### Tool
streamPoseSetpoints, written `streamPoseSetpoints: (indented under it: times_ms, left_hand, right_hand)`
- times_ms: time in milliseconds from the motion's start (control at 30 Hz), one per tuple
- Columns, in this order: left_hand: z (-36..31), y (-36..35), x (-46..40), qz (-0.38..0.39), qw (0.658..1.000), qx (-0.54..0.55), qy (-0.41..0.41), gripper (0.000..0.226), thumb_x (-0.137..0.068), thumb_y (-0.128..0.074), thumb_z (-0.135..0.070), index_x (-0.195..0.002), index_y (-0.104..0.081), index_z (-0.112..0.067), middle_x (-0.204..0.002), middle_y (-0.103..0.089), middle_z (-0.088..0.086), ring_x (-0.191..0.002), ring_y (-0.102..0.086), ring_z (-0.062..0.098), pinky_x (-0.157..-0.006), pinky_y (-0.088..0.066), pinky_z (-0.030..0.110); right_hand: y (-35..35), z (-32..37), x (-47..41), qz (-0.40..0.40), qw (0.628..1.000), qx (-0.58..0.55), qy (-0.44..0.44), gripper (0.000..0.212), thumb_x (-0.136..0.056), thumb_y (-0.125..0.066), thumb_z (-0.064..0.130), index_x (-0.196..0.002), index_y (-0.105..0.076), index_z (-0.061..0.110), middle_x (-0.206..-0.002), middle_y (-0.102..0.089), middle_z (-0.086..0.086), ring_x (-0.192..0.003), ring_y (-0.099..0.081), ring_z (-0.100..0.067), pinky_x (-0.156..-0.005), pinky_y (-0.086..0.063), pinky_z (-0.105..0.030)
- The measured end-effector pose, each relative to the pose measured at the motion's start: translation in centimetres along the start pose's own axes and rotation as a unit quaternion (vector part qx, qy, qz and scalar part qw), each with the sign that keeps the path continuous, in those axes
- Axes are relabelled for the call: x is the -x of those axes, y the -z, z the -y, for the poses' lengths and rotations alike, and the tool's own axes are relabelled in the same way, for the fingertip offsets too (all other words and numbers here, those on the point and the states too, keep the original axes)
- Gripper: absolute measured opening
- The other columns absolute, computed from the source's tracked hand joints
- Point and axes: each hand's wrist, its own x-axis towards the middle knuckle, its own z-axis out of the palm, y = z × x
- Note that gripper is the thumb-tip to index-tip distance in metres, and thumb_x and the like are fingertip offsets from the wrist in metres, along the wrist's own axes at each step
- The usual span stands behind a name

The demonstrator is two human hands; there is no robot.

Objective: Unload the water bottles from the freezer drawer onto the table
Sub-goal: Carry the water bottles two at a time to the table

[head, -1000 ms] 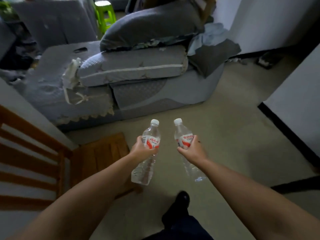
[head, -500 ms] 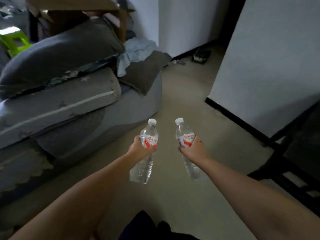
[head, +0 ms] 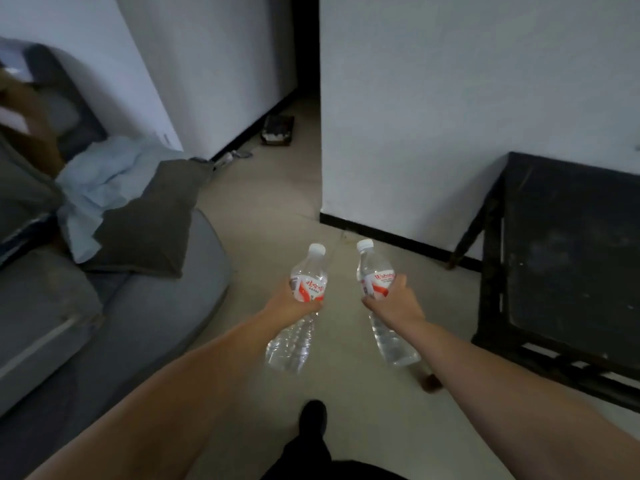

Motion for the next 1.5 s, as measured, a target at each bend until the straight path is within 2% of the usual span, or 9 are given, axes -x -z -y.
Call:
streamPoseSetpoints:
  times_ms: [133, 367, 533, 733, 867, 1000, 1200, 1333, 1500]
  left_hand:
    - [-5.0, 0.1, -7.2, 0.041, 0.998, -0.032, -0.022, 0.070, -0.071, -0.081, -0.015, -0.129, -0.043, -0.015, -0.114, -0.060, 0.003, -0.095, -0.061, 0.017, -0.071, -0.047, 0.023]
    - [-11.5, -4.2, -15.9, 0.103, 0.991, -0.073, -0.040, 0.069, -0.073, -0.080, -0.015, -0.129, -0.040, -0.012, -0.112, -0.057, 0.005, -0.091, -0.057, 0.020, -0.081, -0.046, 0.030]
    - [-16.5, -9.5, -21.3, 0.180, 0.973, -0.120, -0.078, 0.072, -0.072, -0.081, -0.022, -0.131, -0.040, -0.016, -0.116, -0.059, 0.003, -0.096, -0.059, 0.020, -0.082, -0.047, 0.031]
    - [-25.2, -17.2, -29.1, 0.205, 0.962, -0.147, -0.109, 0.076, -0.077, -0.077, -0.021, -0.138, -0.034, -0.014, -0.129, -0.054, 0.007, -0.096, -0.053, 0.017, -0.061, -0.040, 0.017]
    - [-30.8, -21.3, -33.5, 0.205, 0.960, -0.152, -0.119, 0.077, -0.076, -0.078, -0.027, -0.138, -0.034, -0.016, -0.126, -0.055, 0.007, -0.098, -0.055, 0.020, -0.071, -0.044, 0.024]
    - [-35.4, -26.5, -36.7, 0.231, 0.949, -0.177, -0.122, 0.073, -0.074, -0.079, -0.027, -0.132, -0.038, -0.016, -0.118, -0.057, 0.005, -0.097, -0.056, 0.022, -0.080, -0.044, 0.031]
    - [-40.8, -35.4, -39.0, 0.335, 0.907, -0.217, -0.138, 0.071, -0.079, -0.076, -0.020, -0.135, -0.034, -0.013, -0.126, -0.054, 0.008, -0.098, -0.055, 0.019, -0.075, -0.046, 0.029]
    - [-44.3, -42.7, -41.6, 0.407, 0.856, -0.275, -0.159, 0.077, -0.074, -0.078, -0.027, -0.136, -0.033, -0.018, -0.125, -0.055, 0.005, -0.106, -0.058, 0.022, -0.091, -0.051, 0.038]
    - [-50.1, -51.0, -44.8, 0.458, 0.795, -0.340, -0.207, 0.080, -0.074, -0.078, -0.031, -0.138, -0.032, -0.018, -0.123, -0.055, 0.004, -0.107, -0.057, 0.020, -0.088, -0.049, 0.034]
  right_hand:
    - [1.9, 1.8, -5.0, -0.035, 0.998, -0.023, -0.048, 0.063, -0.076, -0.071, 0.041, -0.119, -0.035, 0.012, -0.117, -0.054, -0.012, -0.101, -0.058, -0.030, -0.082, -0.049, -0.038]
    - [5.9, 0.3, -11.2, -0.098, 0.984, -0.058, -0.139, 0.066, -0.076, -0.072, 0.041, -0.122, -0.034, 0.011, -0.121, -0.053, -0.013, -0.106, -0.058, -0.031, -0.091, -0.051, -0.046]
    - [9.3, -2.2, -16.4, -0.130, 0.968, -0.100, -0.190, 0.066, -0.078, -0.072, 0.040, -0.124, -0.033, 0.015, -0.118, -0.053, -0.009, -0.102, -0.060, -0.027, -0.086, -0.055, -0.043]
    - [16.8, -4.1, -25.7, -0.163, 0.962, -0.086, -0.200, 0.065, -0.079, -0.071, 0.041, -0.125, -0.033, 0.015, -0.117, -0.052, -0.007, -0.097, -0.058, -0.021, -0.073, -0.050, -0.032]
    - [22.6, -5.1, -30.6, -0.181, 0.959, -0.077, -0.204, 0.066, -0.078, -0.070, 0.043, -0.124, -0.034, 0.013, -0.119, -0.050, -0.010, -0.103, -0.059, -0.027, -0.085, -0.054, -0.040]
    - [27.2, -7.7, -33.4, -0.209, 0.942, -0.109, -0.238, 0.065, -0.076, -0.071, 0.042, -0.122, -0.033, 0.016, -0.118, -0.050, -0.008, -0.098, -0.059, -0.024, -0.083, -0.056, -0.041]
    - [32.1, -12.6, -35.3, -0.247, 0.907, -0.139, -0.310, 0.070, -0.078, -0.070, 0.043, -0.129, -0.029, 0.017, -0.124, -0.048, -0.008, -0.106, -0.057, -0.023, -0.087, -0.055, -0.040]
    - [35.4, -16.3, -37.1, -0.301, 0.859, -0.184, -0.371, 0.075, -0.079, -0.070, 0.044, -0.133, -0.026, 0.018, -0.129, -0.047, -0.011, -0.112, -0.056, -0.027, -0.090, -0.054, -0.042]
    - [39.5, -19.6, -40.0, -0.369, 0.799, -0.233, -0.413, 0.070, -0.079, -0.072, 0.041, -0.129, -0.030, 0.014, -0.125, -0.051, -0.011, -0.109, -0.058, -0.027, -0.088, -0.053, -0.039]
